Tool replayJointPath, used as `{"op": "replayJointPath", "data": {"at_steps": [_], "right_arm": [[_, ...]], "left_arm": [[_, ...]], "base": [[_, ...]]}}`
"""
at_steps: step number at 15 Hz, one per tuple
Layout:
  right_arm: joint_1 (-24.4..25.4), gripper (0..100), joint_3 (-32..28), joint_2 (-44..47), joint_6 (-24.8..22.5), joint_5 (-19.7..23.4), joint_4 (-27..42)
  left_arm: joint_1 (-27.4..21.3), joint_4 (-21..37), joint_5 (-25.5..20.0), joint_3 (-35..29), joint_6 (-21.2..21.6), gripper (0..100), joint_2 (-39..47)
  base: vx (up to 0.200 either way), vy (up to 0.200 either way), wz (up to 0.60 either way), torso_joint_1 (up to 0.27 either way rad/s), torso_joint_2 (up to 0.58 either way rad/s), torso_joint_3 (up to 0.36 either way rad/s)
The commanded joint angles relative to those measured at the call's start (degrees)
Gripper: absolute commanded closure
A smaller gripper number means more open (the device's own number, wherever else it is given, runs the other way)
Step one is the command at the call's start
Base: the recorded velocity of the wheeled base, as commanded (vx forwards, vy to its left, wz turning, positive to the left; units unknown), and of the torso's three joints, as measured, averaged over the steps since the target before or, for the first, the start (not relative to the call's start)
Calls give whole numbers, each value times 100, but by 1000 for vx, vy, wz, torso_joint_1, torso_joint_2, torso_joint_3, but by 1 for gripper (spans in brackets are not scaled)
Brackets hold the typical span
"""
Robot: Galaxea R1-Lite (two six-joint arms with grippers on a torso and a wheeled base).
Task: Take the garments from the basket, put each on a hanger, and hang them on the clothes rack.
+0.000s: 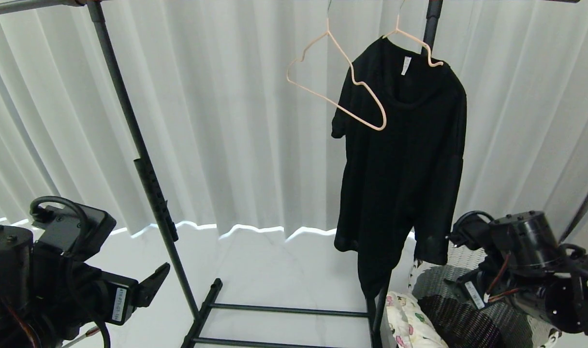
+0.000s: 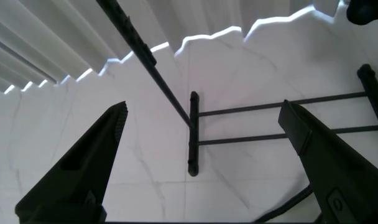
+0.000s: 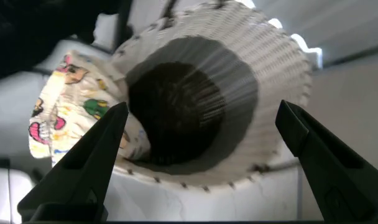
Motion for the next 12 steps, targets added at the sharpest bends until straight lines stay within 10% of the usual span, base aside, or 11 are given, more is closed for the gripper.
{"op": "replayJointPath", "data": {"at_steps": [1,12], "right_arm": [[512,0,579,662,-4,12,-505],[696,0,-396,3175,-224,38,-1559]], "left_arm": [[-5,-4,10,9,1,0,79],[417,-4,1,141,-306,0,106]], "base": [[0,0,0,0,0,0],[0,0,0,0,0,0]]}}
